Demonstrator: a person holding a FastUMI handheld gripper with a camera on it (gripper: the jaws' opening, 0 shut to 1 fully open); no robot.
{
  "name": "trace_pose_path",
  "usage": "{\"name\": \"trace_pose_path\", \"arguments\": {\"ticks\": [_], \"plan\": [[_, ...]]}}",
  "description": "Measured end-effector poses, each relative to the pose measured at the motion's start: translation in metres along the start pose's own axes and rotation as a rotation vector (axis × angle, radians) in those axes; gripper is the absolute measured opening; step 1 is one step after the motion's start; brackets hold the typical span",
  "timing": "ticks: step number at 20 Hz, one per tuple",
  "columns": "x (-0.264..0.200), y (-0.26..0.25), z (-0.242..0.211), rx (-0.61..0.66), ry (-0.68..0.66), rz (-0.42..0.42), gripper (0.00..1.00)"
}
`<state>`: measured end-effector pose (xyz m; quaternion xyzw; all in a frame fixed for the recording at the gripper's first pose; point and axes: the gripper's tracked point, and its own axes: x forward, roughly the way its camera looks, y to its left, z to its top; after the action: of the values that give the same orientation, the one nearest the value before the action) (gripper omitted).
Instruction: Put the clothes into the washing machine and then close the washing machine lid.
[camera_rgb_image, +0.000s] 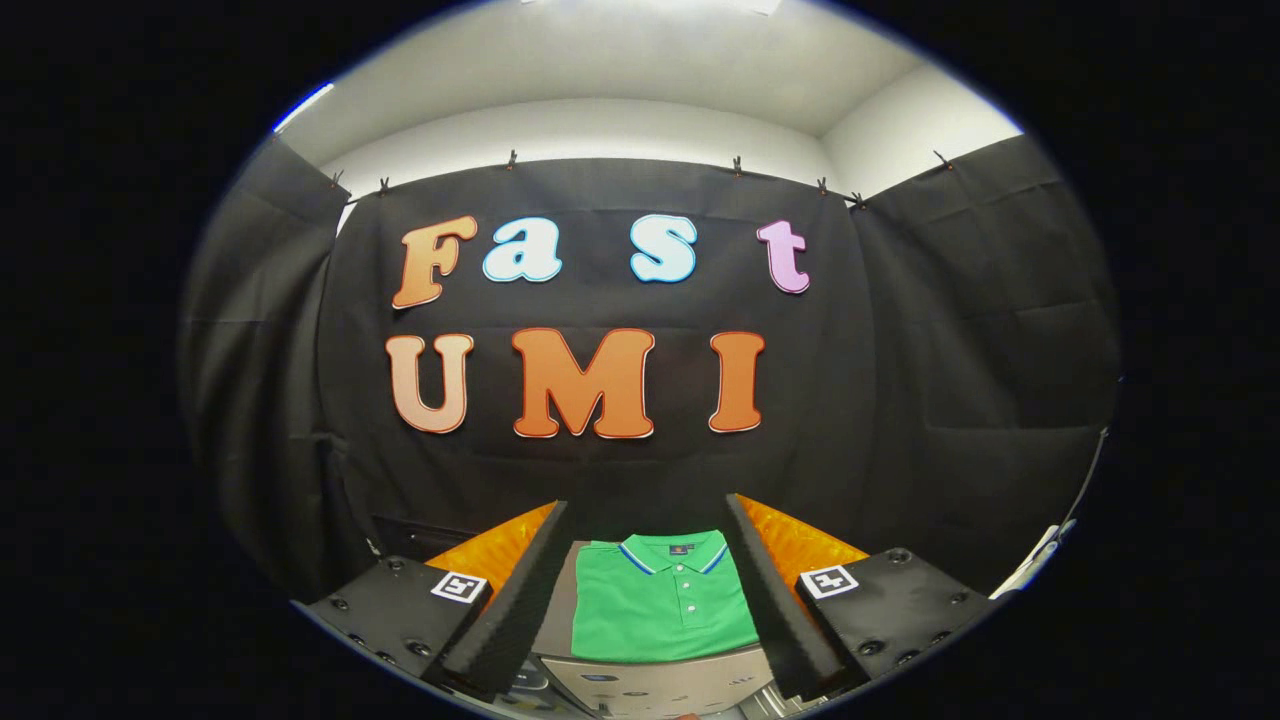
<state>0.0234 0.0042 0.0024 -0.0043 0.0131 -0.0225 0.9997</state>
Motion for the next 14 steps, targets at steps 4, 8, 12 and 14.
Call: {"name": "trace_pose_path", "arguments": {"ticks": [4,8,12,14], "plan": [[0.025,-0.009,-0.012,0.033,0.048,-0.01,0.98],[0.066,-0.024,-0.034,0.036,0.118,-0.017,0.98],[0.115,-0.036,-0.074,0.042,0.23,-0.007,0.98],[0.14,-0.04,-0.098,0.058,0.284,-0.007,0.98]]}}
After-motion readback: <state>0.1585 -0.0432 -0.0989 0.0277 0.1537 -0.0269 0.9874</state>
